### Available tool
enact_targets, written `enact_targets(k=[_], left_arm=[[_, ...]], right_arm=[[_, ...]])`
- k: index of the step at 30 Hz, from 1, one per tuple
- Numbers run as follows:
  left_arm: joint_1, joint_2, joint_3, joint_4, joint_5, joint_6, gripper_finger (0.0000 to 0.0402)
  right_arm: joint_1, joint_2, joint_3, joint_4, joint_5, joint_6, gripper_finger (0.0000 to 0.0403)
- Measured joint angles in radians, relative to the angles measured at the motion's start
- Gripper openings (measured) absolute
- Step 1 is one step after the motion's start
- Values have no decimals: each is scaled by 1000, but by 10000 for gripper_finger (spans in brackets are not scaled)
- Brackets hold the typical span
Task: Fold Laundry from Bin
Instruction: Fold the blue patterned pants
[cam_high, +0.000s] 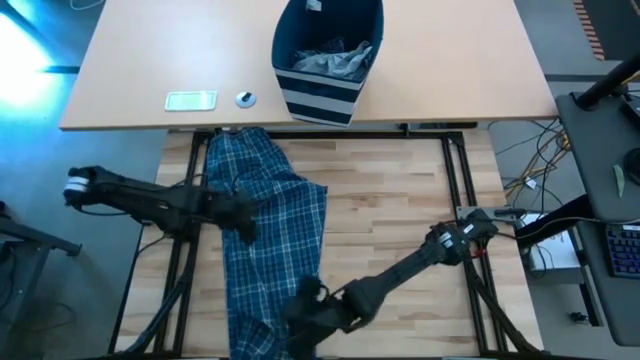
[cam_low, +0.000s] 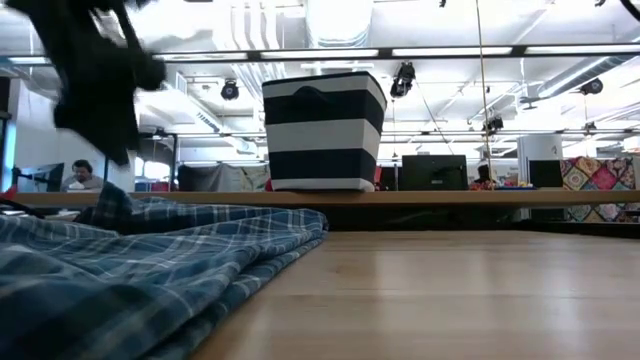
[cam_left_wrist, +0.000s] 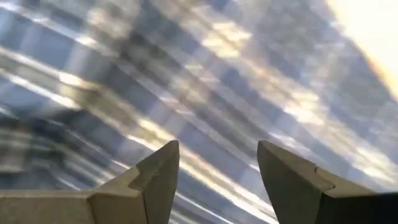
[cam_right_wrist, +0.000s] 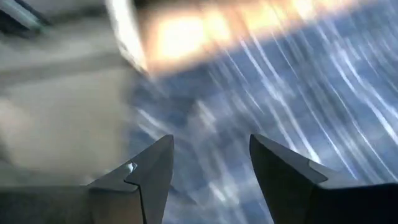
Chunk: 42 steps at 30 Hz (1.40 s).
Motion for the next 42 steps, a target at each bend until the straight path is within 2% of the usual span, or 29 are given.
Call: enact_targets(k=[3, 7, 13, 16, 18, 21, 26, 29, 33, 37, 40, 42], left_arm=[[-201, -28, 87, -20, -4, -170, 201], [-510, -3, 157, 10, -27, -407, 201], [-963, 132, 178, 68, -83, -809, 201], [-1130, 229, 175, 172, -167, -1015, 201], [-1198, 305, 174, 244, -218, -1108, 201], [-1209, 426, 201, 317, -260, -1189, 201], [-1155, 611, 325, 259, -342, -1228, 201], [-1103, 684, 370, 208, -344, -1277, 201], [-1011, 738, 408, 219, -263, -1287, 201], [-925, 779, 432, 219, -173, -1256, 201], [-887, 796, 435, 221, -66, -1266, 201], [-883, 805, 434, 228, -48, -1293, 201]], right_arm=[[-46, -3, -4, -180, 21, 50, 205], [-134, -22, -16, -309, 15, 62, 206], [-297, -19, -64, -323, -15, -67, 205], [-397, -37, -82, -311, -56, -168, 203], [-457, -38, -93, -287, -104, -240, 197], [-526, -32, -109, -236, -184, -360, 185], [-608, -29, -119, -180, -217, -485, 169], [-627, -28, -121, -182, -232, -540, 163], [-621, -34, -121, -189, -241, -610, 160], [-610, -42, -121, -203, -309, -617, 160], [-601, -45, -121, -211, -351, -645, 160], [-597, -45, -121, -229, -358, -667, 161]])
